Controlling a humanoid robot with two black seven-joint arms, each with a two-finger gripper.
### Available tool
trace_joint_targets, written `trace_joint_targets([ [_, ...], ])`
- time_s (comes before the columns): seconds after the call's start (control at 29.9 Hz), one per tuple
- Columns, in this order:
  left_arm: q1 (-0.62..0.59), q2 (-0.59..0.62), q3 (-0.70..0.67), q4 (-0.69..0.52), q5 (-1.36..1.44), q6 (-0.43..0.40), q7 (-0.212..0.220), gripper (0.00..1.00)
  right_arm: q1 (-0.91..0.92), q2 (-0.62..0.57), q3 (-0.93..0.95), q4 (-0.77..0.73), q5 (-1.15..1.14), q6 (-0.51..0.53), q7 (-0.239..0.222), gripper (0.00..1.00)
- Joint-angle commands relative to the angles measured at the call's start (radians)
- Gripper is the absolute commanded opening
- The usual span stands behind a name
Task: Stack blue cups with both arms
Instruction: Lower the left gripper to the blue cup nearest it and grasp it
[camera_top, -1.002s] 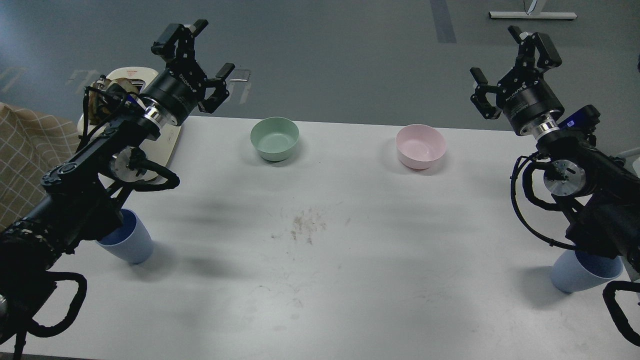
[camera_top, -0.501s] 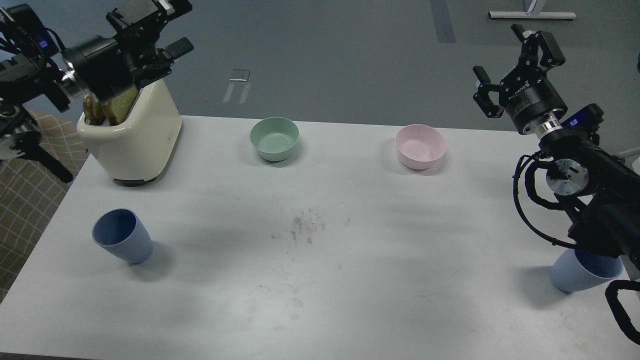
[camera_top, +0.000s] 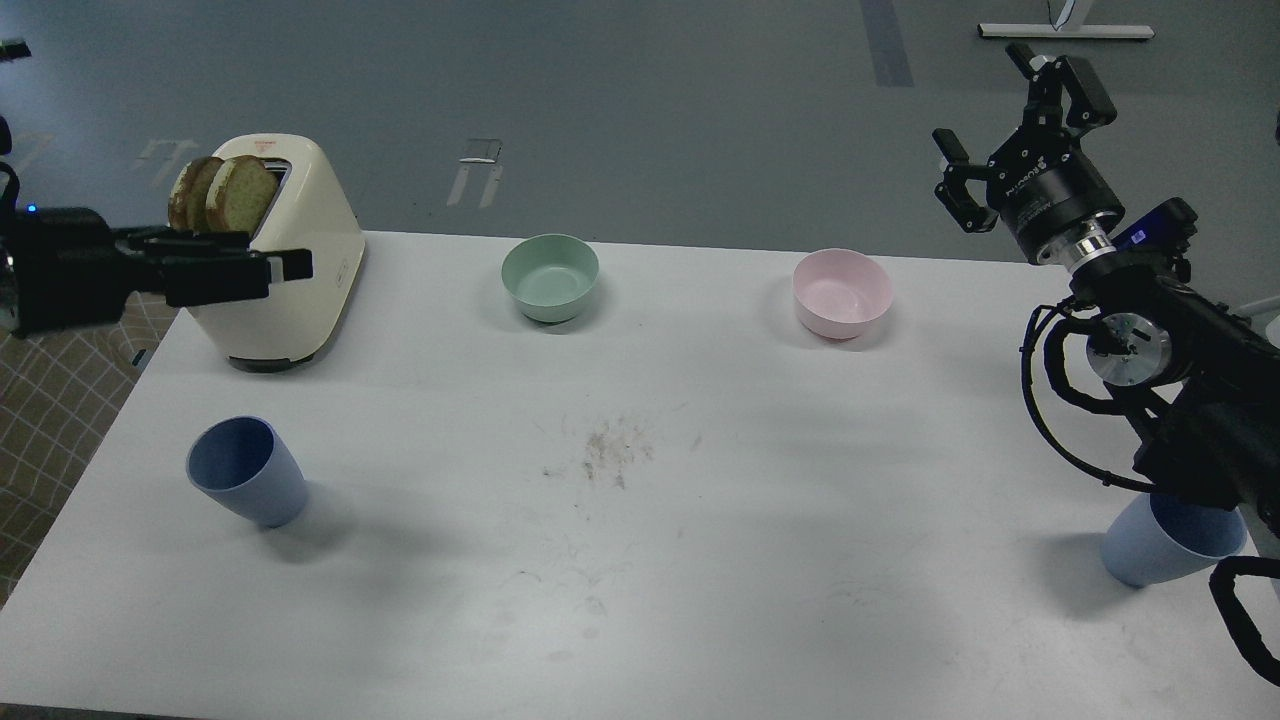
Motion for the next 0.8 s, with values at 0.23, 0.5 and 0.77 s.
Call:
trace_joint_targets([
  [0.23,0.060,0.038,0.186,0.083,0.113,0.099,0.000,0.98,-0.001,-0.001,-0.001,0.008,0.000,0.000,0.000,1.00],
  [0.5,0.061,0.026,0.227,0.158,0.104,0.108,0.000,0.98,-0.008,0.000,-0.001,0.013,0.000,0.000,0.000,1.00],
  [0.77,0.078,-0.001,0.261,0.166,0.099,0.153,0.000,0.97,-0.011,-0.003,-0.001,0.013,0.000,0.000,0.000,1.00],
])
